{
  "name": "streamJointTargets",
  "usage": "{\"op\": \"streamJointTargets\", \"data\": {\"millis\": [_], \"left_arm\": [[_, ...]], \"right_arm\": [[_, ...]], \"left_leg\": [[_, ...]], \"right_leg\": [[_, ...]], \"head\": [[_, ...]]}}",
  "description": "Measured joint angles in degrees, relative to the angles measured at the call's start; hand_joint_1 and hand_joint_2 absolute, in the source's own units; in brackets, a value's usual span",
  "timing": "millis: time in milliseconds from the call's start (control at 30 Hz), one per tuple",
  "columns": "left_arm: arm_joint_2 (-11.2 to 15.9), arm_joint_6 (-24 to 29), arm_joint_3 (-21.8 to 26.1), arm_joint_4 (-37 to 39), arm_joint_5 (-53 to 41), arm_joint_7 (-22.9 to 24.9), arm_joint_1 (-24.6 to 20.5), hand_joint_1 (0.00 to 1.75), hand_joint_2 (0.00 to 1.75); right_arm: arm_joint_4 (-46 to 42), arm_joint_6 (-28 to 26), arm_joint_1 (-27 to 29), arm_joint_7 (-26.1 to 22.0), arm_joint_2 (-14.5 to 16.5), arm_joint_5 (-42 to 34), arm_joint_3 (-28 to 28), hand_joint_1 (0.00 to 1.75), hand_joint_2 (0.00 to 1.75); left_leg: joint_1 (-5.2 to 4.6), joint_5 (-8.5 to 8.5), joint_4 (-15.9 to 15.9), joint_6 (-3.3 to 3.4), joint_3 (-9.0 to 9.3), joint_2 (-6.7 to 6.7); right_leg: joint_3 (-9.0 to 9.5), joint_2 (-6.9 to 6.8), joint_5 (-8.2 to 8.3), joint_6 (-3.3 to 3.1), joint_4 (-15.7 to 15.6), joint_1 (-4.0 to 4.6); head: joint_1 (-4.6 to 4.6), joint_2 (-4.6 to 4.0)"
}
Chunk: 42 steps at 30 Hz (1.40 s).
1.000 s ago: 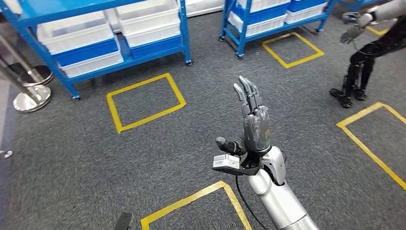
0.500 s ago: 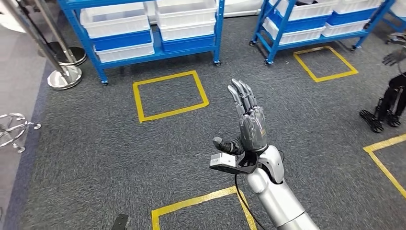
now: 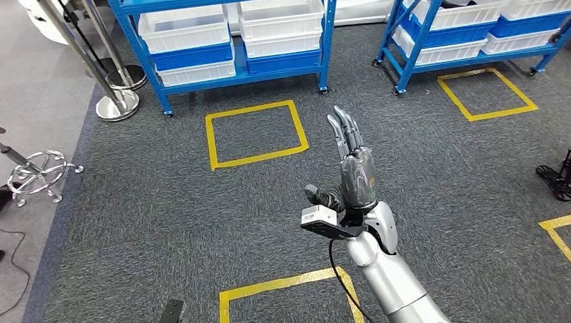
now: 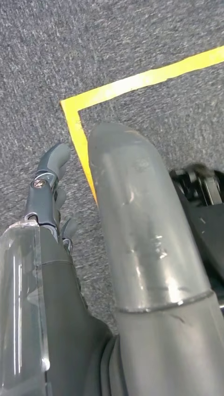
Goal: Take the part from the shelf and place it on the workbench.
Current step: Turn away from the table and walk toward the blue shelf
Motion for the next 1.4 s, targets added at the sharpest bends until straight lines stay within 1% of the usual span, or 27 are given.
{"op": "streamJointTargets", "data": {"millis": [33,67,100,167,233,300,367,433,500,533,567,600,667,733,833,900,933,1000,1033,1067,1100,1133,1167,1233,1300,1367,1400], "left_arm": [[0.02,-0.1,0.0,0.0,0.02,0.07,-0.05,0.0,0.0],[0.06,-0.21,0.0,0.0,0.03,0.14,-0.05,0.0,0.0],[0.13,-0.31,0.0,0.0,0.03,0.19,-0.06,0.0,0.0],[0.33,-0.44,0.0,0.0,0.04,0.22,-0.16,0.0,0.0],[0.51,-0.54,0.0,0.0,0.05,0.21,-0.36,0.0,0.0],[0.62,-0.62,0.01,0.0,0.06,0.2,-0.39,0.0,0.0],[0.67,-0.76,0.01,0.0,0.04,0.21,-0.33,0.0,0.0],[0.68,-0.93,0.01,0.0,0.01,0.23,-0.5,0.0,0.0],[0.68,-1.02,0.0,0.0,-0.03,0.26,-0.64,0.0,0.0],[0.68,-1.04,-0.01,0.0,-0.05,0.28,-0.62,0.0,0.0],[0.68,-1.04,-0.01,0.0,-0.11,0.31,-0.56,0.0,0.0],[0.68,-1.06,-0.02,0.0,-0.18,0.34,-0.49,0.0,0.0],[0.67,-1.09,-0.04,0.0,-0.31,0.37,-0.43,0.0,0.0],[0.66,-1.13,-0.06,0.0,-0.33,0.39,-0.46,0.0,0.0],[0.66,-1.13,-0.07,0.0,-0.31,0.46,-0.39,0.0,0.0],[0.67,-1.14,-0.07,0.0,-0.3,0.49,-0.39,0.0,0.0],[0.67,-1.15,-0.07,0.0,-0.28,0.49,-0.44,0.0,0.0],[0.65,-1.21,-0.07,0.0,-0.27,0.48,-0.51,0.0,0.0],[0.64,-1.26,-0.07,0.0,-0.27,0.48,-0.49,0.0,0.0],[0.63,-1.3,-0.07,0.0,-0.27,0.48,-0.46,0.0,0.0],[0.63,-1.33,-0.07,0.0,-0.27,0.48,-0.45,0.0,0.0],[0.63,-1.36,-0.08,0.0,-0.27,0.48,-0.49,0.0,0.0],[0.64,-1.38,-0.08,0.0,-0.27,0.48,-0.58,0.0,0.0],[0.66,-1.42,-0.09,0.0,-0.27,0.5,-0.89,0.0,0.0],[0.66,-1.46,-0.12,0.0,-0.28,0.54,-1.19,0.0,0.0],[0.62,-1.49,-0.17,0.0,-0.3,0.54,-1.26,0.0,0.0],[0.58,-1.49,-0.22,0.0,-0.32,0.54,-1.25,0.0,0.0]], "right_arm": [[0.27,-0.06,0.03,-0.11,0.02,0.02,-0.01,0.0,0.0],[0.53,-0.13,0.04,-0.23,0.03,0.04,-0.01,0.0,0.0],[0.73,-0.2,0.03,-0.34,0.08,0.06,-0.01,0.0,0.0],[0.97,-0.31,-0.04,-0.51,0.2,0.13,-0.01,0.0,0.0],[1.09,-0.44,-0.13,-0.63,0.3,0.17,-0.02,0.0,0.0],[1.16,-0.54,-0.18,-0.75,0.34,0.19,-0.03,0.0,0.0],[1.16,-0.64,-0.21,-0.88,0.43,0.39,-0.03,0.0,0.0],[1.16,-0.82,-0.24,-0.91,0.5,0.97,-0.03,0.0,0.0],[1.31,-0.93,-0.08,-0.77,0.5,1.65,-0.03,0.0,0.0],[1.43,-0.97,0.05,-0.68,0.49,1.95,-0.03,0.0,0.0],[1.55,-1.02,0.15,-0.62,0.49,2.16,-0.03,0.0,0.0],[1.63,-1.09,0.19,-0.6,0.48,2.32,-0.03,0.0,0.0],[1.64,-1.27,0.14,-0.6,0.48,2.42,-0.03,0.0,0.0],[1.57,-1.45,0.15,-0.58,0.49,2.32,-0.03,0.0,0.0],[1.52,-1.63,0.25,-0.51,0.5,2.22,-0.03,0.0,0.0],[1.4,-1.67,0.25,-0.48,0.51,2.22,-0.03,0.0,0.0],[1.32,-1.69,0.29,-0.48,0.51,2.23,-0.03,0.0,0.0],[1.22,-1.73,0.51,-0.46,0.51,2.23,-0.03,0.0,0.0],[1.21,-1.75,0.71,-0.45,0.5,2.25,-0.03,0.0,0.0],[1.21,-1.78,0.91,-0.45,0.5,2.28,-0.03,0.0,0.0],[1.18,-1.79,1.08,-0.44,0.5,2.32,-0.04,0.0,0.0],[1.12,-1.81,1.18,-0.44,0.5,2.36,-0.04,0.0,0.0],[0.98,-1.85,1.23,-0.44,0.5,2.44,-0.05,0.0,0.0],[0.63,-1.92,1.26,-0.23,0.49,2.97,-0.05,0.0,0.0],[0.45,-2.02,1.36,0.33,0.46,4.16,-0.09,0.0,0.0],[0.32,-2.14,1.44,0.86,0.41,5.37,-0.13,0.0,0.0],[0.22,-2.19,1.41,1.03,0.38,5.75,-0.15,0.0,0.0]], "left_leg": [[0.04,-0.71,2.53,-0.08,-1.16,0.13],[0.05,-0.3,3.01,-0.06,-1.34,0.21],[0.05,1.17,1.13,0.06,-0.33,0.27],[-0.1,4.86,-6.85,0.68,3.85,0.6],[-0.52,6.32,-12.43,1.34,6.65,1.0],[-0.84,6.27,-13.44,1.76,6.98,0.97],[-0.53,6.58,-13.92,2.33,7.23,0.64],[-0.2,6.9,-14.41,2.9,7.5,0.23],[-0.23,6.96,-14.4,3.1,7.41,-0.4],[-0.24,6.95,-14.35,3.11,7.37,-0.69],[-0.24,6.93,-14.26,3.12,7.35,-0.97],[-0.22,6.87,-14.12,3.08,7.35,-1.25],[-0.17,6.61,-13.67,2.82,7.33,-1.76],[-0.27,6.29,-13.11,2.26,7.08,-2.15],[-0.29,6.16,-13.08,1.31,6.84,-2.23],[-0.21,4.98,-11.62,0.7,6.21,-1.37],[-0.13,3.57,-9.38,0.43,5.23,-0.8],[0.05,-0.09,-2.08,-0.05,1.95,-0.01],[0.12,-1.27,1.24,-0.22,0.42,0.11],[0.15,-1.43,2.91,-0.29,-0.36,0.18],[0.15,-0.47,2.31,-0.27,-0.06,0.24],[0.15,1.36,-0.55,-0.14,1.37,0.3],[0.12,3.34,-4.81,0.12,3.46,0.48],[-0.3,5.53,-11.62,0.84,6.76,1.42],[-0.71,5.63,-13.34,1.44,7.46,1.72],[-0.47,6.0,-13.7,2.02,7.57,0.86],[-0.31,6.22,-13.97,2.36,7.69,0.49]], "right_leg": [[-0.01,-0.26,-0.03,-0.03,0.02,0.06],[0.01,-0.46,-0.06,-0.05,0.03,0.11],[0.08,-0.61,-0.11,-0.05,0.05,0.16],[0.31,-0.81,-0.24,0.1,0.06,0.27],[0.28,-0.95,-0.3,0.48,0.1,0.4],[0.2,-1.11,-0.23,1.03,0.02,0.41],[0.13,-1.02,-0.72,1.69,0.47,0.34],[-1.58,-0.5,-3.24,2.23,4.42,0.26],[-5.25,-0.1,-6.77,2.57,11.94,0.1],[-6.81,-0.04,-7.61,2.72,14.95,0.02],[-7.52,-0.01,-7.3,2.82,16.09,-0.08],[-7.06,0.01,-5.81,2.86,14.79,-0.19],[-3.68,0.27,-1.81,2.72,7.47,-0.35],[-1.12,0.69,0.03,2.33,1.8,-0.26],[-0.86,0.82,0.18,1.41,0.74,-0.1],[-0.7,0.56,0.46,0.66,0.32,-0.21],[-0.62,0.37,0.55,0.37,0.14,-0.29],[-0.62,-0.02,0.52,0.08,0.11,-0.19],[-0.63,-0.19,0.49,0.04,0.13,-0.14],[-0.63,-0.32,0.46,0.02,0.14,-0.11],[-0.6,-0.4,0.44,0.04,0.16,-0.1],[-0.53,-0.44,0.4,0.08,0.17,-0.09],[-0.44,-0.48,0.35,0.17,0.18,-0.09],[-0.35,-0.75,0.26,0.54,0.26,0.11],[-0.36,-1.23,0.28,1.11,0.19,0.27],[-0.2,-1.61,0.09,1.76,0.18,0.27],[-0.44,-1.43,-0.59,2.04,0.95,0.24]], "head": [[0.0,0.0],[0.0,0.0],[-0.01,0.0],[0.0,0.0],[0.01,0.0],[0.0,0.0],[0.01,0.0],[0.02,0.0],[0.03,0.0],[0.03,0.0],[0.03,0.0],[0.03,0.0],[0.03,0.0],[0.02,0.0],[0.02,0.0],[0.01,0.0],[-0.01,0.0],[-0.01,0.0],[-0.01,0.0],[-0.01,0.0],[-0.01,0.0],[-0.01,0.0],[-0.01,0.0],[-0.01,0.0],[0.0,0.0],[0.01,0.0],[0.02,0.0]]}}
